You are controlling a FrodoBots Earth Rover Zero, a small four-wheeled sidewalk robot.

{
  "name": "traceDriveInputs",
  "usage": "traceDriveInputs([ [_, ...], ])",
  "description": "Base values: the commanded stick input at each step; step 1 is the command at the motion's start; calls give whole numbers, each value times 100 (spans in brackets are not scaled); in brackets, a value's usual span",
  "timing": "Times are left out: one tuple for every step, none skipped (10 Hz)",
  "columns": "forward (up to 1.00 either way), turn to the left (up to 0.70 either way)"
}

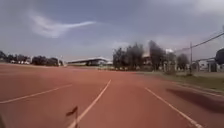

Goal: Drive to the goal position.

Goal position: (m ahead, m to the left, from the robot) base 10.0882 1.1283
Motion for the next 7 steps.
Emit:
traceDriveInputs([
  [70, -4],
  [70, 0],
  [70, 0],
  [70, 0],
  [70, 0],
  [70, 0],
  [70, 0],
])
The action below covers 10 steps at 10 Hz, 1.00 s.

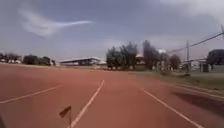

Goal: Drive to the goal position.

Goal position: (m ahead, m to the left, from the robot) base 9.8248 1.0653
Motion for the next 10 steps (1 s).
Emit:
traceDriveInputs([
  [70, 0],
  [70, 0],
  [70, 0],
  [70, 0],
  [70, 0],
  [70, 0],
  [70, 0],
  [70, 0],
  [70, 0],
  [70, 0],
])
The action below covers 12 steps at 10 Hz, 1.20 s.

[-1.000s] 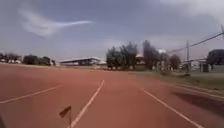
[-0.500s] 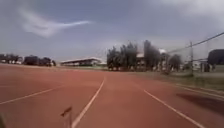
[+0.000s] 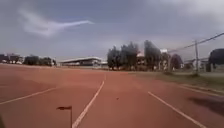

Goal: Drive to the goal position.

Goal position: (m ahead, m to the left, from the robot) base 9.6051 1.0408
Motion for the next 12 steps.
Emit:
traceDriveInputs([
  [70, 0],
  [70, 0],
  [70, 0],
  [70, 0],
  [70, 0],
  [70, 0],
  [70, 0],
  [70, 0],
  [70, 0],
  [70, 0],
  [70, 0],
  [70, 0],
])
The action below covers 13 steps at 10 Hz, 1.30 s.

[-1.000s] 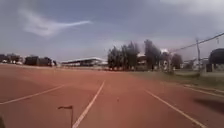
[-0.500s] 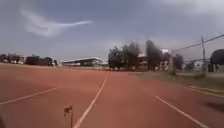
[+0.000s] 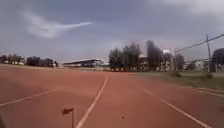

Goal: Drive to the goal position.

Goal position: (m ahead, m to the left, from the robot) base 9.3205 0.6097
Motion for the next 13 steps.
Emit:
traceDriveInputs([
  [70, 0],
  [70, 0],
  [70, 0],
  [70, 0],
  [70, 0],
  [70, 0],
  [70, 0],
  [70, 0],
  [70, 0],
  [70, 0],
  [70, 0],
  [70, 0],
  [70, 0],
])
